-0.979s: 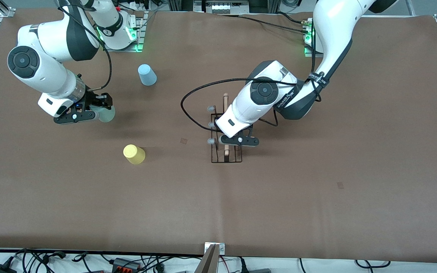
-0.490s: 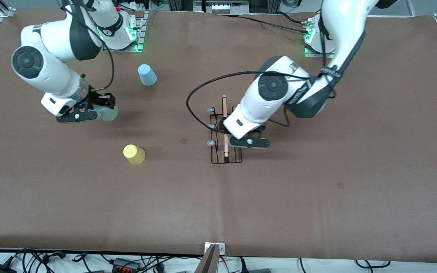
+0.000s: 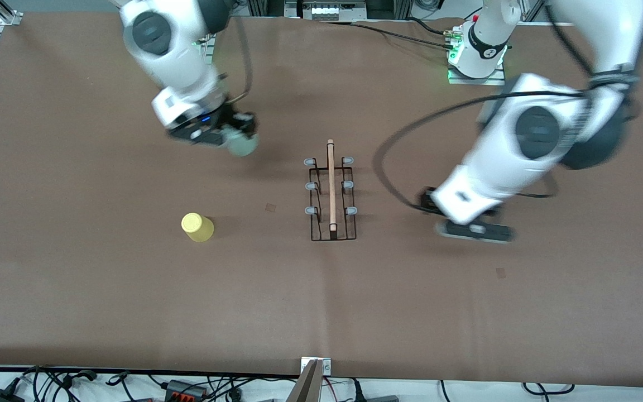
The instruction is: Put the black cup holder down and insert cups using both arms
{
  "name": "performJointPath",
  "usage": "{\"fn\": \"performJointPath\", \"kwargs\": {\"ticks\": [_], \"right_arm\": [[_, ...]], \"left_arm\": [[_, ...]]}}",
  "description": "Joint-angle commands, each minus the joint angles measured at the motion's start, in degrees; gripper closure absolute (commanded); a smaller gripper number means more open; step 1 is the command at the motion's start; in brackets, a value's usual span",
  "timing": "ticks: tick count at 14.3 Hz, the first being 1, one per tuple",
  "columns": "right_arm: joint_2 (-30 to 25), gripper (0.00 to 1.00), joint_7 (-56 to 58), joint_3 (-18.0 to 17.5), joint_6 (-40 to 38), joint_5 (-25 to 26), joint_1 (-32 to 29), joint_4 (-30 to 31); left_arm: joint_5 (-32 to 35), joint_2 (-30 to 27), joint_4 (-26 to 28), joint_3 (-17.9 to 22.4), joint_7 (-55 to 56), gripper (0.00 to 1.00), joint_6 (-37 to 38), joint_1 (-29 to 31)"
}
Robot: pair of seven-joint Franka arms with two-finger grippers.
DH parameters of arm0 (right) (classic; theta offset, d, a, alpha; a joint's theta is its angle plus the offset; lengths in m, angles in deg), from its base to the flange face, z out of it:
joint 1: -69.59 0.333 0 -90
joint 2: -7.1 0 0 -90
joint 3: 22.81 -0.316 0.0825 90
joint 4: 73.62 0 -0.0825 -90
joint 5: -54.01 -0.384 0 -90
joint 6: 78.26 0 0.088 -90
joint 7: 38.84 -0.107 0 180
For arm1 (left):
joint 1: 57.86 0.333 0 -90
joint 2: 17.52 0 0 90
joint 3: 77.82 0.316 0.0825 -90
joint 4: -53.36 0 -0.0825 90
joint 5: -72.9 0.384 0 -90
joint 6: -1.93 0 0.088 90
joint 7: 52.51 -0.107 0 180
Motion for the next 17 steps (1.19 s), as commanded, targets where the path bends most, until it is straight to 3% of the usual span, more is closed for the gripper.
{"fn": "performJointPath", "kwargs": {"ticks": [1,4,9,12,15,17], "right_arm": [[4.42,0.95,-9.66,0.42,6.28,0.72,5.26,-1.64],[7.84,0.95,-15.2,0.42,9.63,6.07,7.99,-1.64],[11.8,0.95,-17.33,0.42,12.98,7.85,9.05,-4.53],[13.92,0.95,-17.33,0.5,13.16,10.04,9.66,-5.86],[14.88,0.95,-17.33,0.5,14.38,10.22,9.84,-5.77],[15.32,0.95,-17.24,0.5,15.61,10.22,10.01,-5.86]], "left_arm": [[0.68,-3.43,0.87,-0.88,-13.91,0.0,1.6,6.91],[0.77,-5.98,0.17,-0.8,-16.59,0.0,8.96,10.96],[-0.01,-11.25,1.04,1.74,-18.96,0.0,13.2,11.15],[-4.22,-13.46,1.92,9.37,-20.9,0.0,13.56,8.17],[-10.54,-16.18,5.52,20.44,-20.9,0.0,12.33,-0.17],[-11.18,-20.64,11.82,26.94,-20.98,0.0,9.97,-6.05]]}}
